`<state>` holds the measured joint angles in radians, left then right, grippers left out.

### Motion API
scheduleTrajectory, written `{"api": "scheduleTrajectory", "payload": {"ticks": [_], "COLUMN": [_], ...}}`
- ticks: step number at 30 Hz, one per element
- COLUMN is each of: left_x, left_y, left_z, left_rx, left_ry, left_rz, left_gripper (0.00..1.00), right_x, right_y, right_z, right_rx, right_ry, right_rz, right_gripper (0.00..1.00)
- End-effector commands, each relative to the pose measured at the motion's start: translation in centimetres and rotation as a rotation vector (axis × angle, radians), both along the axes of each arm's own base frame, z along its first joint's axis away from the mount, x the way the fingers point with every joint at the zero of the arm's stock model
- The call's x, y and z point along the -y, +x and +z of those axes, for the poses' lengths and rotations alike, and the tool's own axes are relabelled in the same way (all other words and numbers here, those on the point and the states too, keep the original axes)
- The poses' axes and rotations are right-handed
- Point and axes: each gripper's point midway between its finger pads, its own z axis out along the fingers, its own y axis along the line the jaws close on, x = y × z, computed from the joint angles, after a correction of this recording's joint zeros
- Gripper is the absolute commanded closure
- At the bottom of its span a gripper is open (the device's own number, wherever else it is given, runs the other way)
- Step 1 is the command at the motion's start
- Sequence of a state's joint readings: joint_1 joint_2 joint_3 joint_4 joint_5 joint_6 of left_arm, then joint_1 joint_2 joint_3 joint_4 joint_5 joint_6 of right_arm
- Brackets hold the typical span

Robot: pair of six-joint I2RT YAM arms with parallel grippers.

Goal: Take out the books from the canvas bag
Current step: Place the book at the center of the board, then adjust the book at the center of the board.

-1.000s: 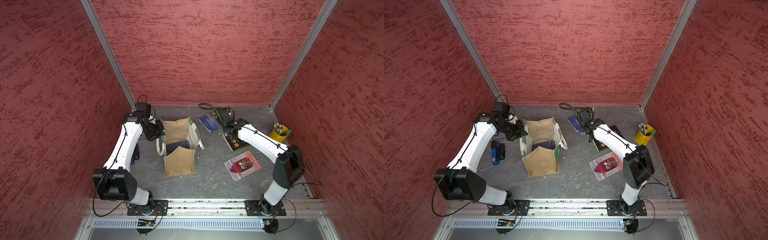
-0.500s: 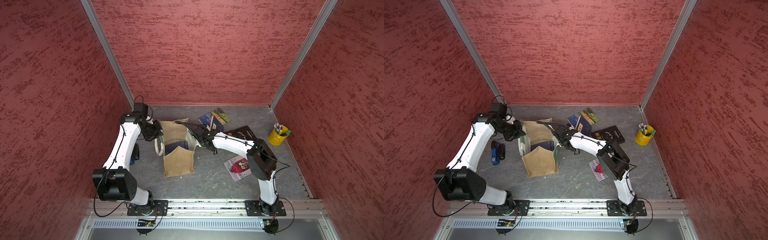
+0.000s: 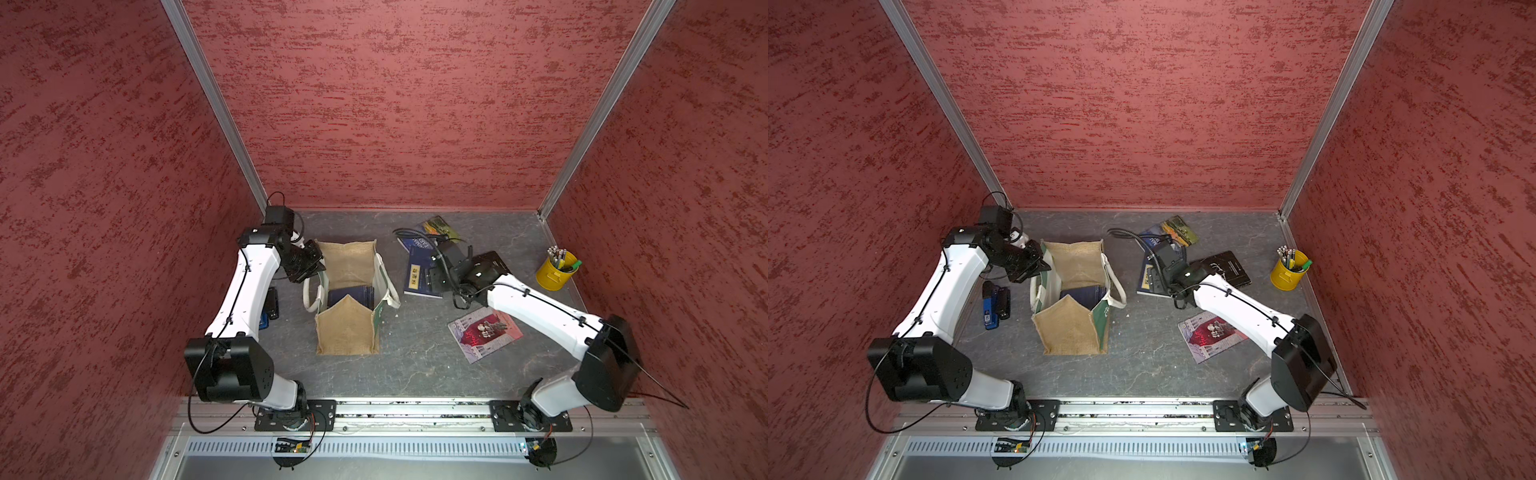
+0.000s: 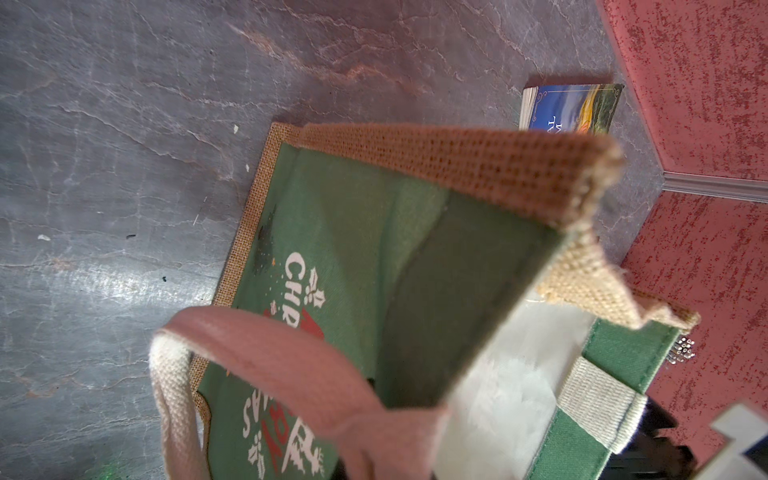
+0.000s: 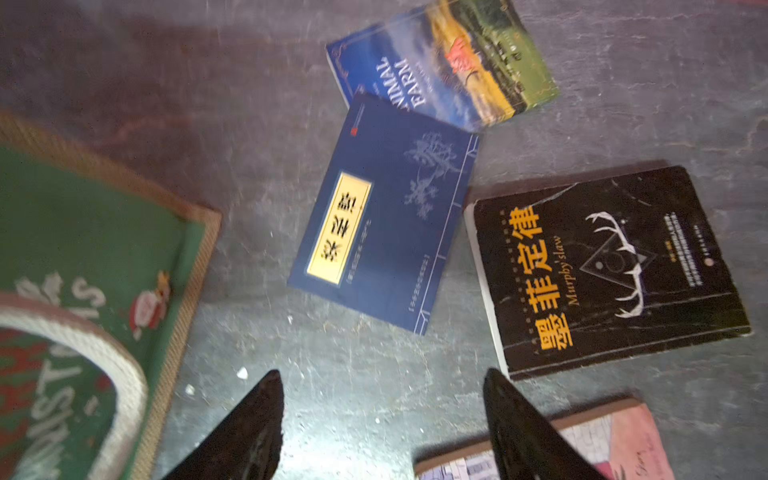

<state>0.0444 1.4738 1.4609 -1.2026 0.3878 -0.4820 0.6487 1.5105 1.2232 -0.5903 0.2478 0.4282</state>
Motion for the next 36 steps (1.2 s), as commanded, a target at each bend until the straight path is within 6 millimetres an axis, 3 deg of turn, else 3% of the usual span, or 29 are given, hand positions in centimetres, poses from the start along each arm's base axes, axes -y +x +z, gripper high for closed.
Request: {"api": "scheduleTrajectory", "payload": {"ticks": [1,10,13,16,18,21,27,33,36], "left_x": [0.5,1.8,2.0,2.3,2.3,2.4,2.4,2.5,2.8], "left_y": [1.6,2.2,2.0,1.8,1.7,1.8,1.8,1.8,1.9], "left_z": [1.3,1.5,1.3,1.1,1.0,1.3,1.4,1.2,1.5], "left_rx": [0.064,0.074,0.069,0.064,0.062,0.068,0.072,0.066,0.076], "left_ry": [-0.010,-0.014,-0.012,-0.012,-0.012,-0.013,-0.007,-0.010,-0.004], "left_rz": [-0.017,-0.057,-0.066,-0.073,-0.075,-0.077,-0.080,-0.081,-0.100], "left_gripper": [1.00,1.00,1.00,1.00,1.00,1.00,1.00,1.00,1.00], "right_x": [-0.2,2.4,1.9,1.1,0.3,-0.5,0.9,1.8,2.4], "right_y": [3.7,15.5,17.9,18.9,19.0,18.2,13.7,9.4,8.6], "right_z": [-0.3,-6.3,-8.3,-11.2,-12.9,-14.1,-15.1,-13.4,-10.0], "right_rx": [-0.025,-0.108,-0.130,-0.194,-0.235,-0.260,-0.274,-0.260,-0.228], "right_ry": [0.178,0.229,0.229,0.234,0.259,0.281,0.251,0.248,0.250], "right_rz": [-0.042,-0.110,-0.097,-0.094,-0.085,-0.073,-0.076,-0.047,-0.059], "right_gripper": [0.24,0.39,0.42,0.42,0.43,0.54,0.72,0.69,0.53]}}
